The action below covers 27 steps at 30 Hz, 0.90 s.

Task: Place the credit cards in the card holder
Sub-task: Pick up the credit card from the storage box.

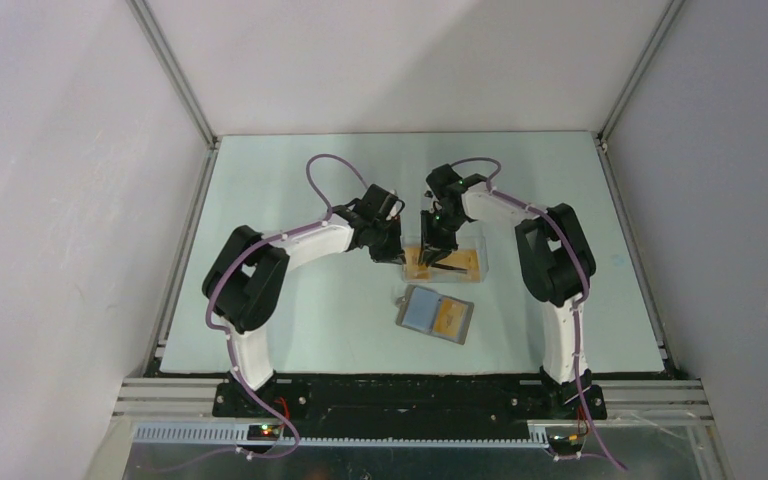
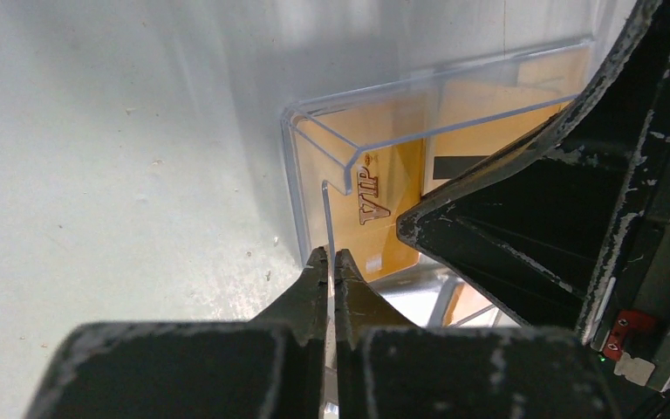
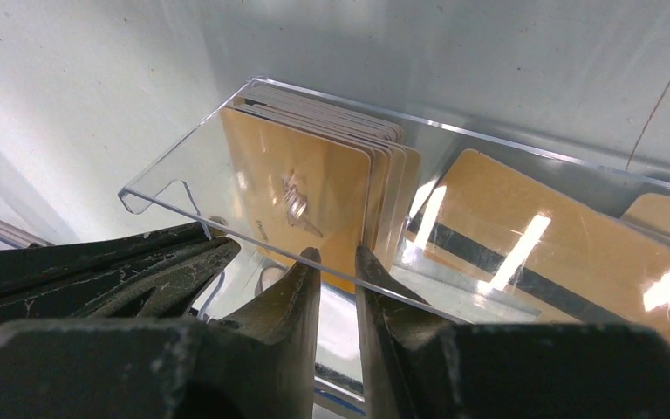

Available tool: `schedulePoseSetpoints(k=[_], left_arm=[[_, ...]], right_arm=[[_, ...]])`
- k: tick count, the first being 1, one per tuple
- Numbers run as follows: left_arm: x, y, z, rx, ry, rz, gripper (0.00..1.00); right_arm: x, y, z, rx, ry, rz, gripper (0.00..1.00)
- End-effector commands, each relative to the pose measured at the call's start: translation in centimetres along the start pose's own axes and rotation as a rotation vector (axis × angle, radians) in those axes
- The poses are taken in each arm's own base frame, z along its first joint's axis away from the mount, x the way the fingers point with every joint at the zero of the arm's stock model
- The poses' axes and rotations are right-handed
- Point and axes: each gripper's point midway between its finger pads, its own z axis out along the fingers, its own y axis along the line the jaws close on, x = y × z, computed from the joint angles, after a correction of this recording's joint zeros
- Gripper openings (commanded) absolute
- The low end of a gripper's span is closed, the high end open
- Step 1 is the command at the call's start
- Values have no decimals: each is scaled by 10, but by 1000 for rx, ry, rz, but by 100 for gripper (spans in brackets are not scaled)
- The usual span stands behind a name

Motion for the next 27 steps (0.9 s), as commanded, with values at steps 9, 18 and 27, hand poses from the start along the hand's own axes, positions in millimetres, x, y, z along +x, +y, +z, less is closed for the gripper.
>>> schedulePoseSetpoints(k=[9,18,27], left_arm=[[3,11,8,-43,12,18,0],[3,12,8,-47,13,19,0],[5,13,9,-47,19,19,0]], right_arm=[[-6,55,-40,-254,-77,-19,23],[-7,61,-44,-324,-83,0,20],[-7,42,-27,-237,-81,14,24]])
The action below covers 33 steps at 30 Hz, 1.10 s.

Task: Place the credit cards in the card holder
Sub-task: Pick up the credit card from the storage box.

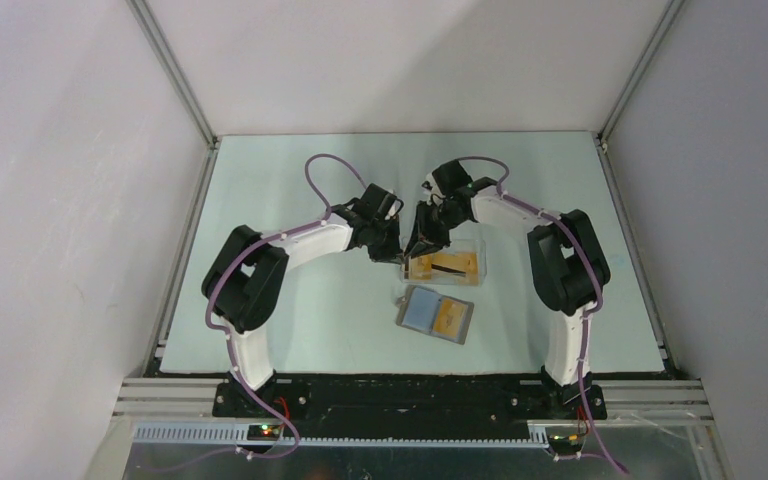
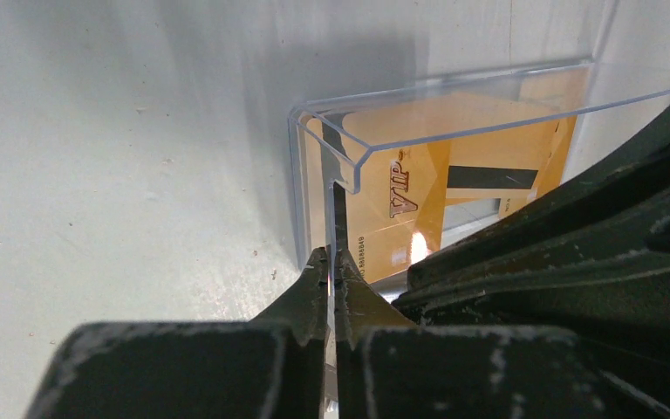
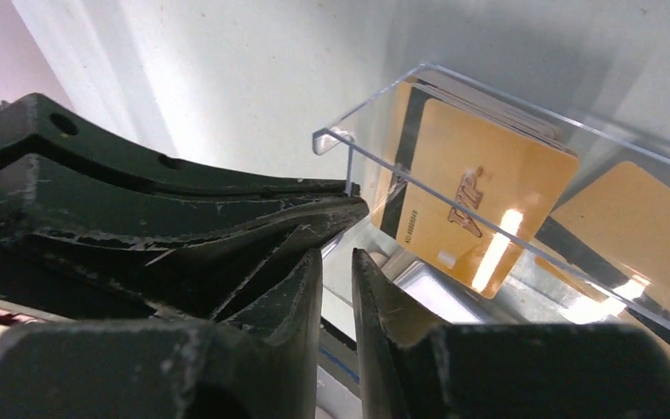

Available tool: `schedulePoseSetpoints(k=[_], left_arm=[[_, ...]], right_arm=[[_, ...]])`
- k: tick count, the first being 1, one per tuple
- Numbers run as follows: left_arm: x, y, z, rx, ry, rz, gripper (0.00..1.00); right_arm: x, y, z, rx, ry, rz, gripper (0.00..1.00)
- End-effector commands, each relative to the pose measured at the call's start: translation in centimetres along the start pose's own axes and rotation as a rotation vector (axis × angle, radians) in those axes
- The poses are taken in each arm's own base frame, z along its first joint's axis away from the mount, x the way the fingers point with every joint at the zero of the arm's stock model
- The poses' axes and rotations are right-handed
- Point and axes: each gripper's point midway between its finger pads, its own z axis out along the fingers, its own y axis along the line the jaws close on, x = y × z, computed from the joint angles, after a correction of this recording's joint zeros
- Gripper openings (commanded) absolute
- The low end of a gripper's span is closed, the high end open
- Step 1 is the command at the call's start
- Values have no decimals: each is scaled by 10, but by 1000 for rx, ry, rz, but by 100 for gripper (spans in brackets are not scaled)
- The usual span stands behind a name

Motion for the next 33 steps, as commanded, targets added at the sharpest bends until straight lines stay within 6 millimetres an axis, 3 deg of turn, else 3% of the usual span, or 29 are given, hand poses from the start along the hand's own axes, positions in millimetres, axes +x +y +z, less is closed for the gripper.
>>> schedulePoseSetpoints(k=[1,7,13,22,24,30,33], left_arm=[[5,10,10,-41,15,24,0],[5,10,9,-42,14,25,0],[6,11,9,-44,16,24,0],[3,7,5,-31,6,28,0],[0,4,-2,-22,-10,32,5],[-23,-18,-42,36,-122,50,38],[-34,-27,-62,60,-179,55,43]], right_arm=[[-5,-12,-4,77,-46,-10,25],[-6,-41,-17,226,-87,-15,34],[0,-57,-18,262,-70,9,46],[1,-69,-6,284,-31,31,47],[1,-71,-6,291,-30,29,47],[0,-68,-8,278,-32,27,47],[-1,-66,-10,267,-34,27,47]])
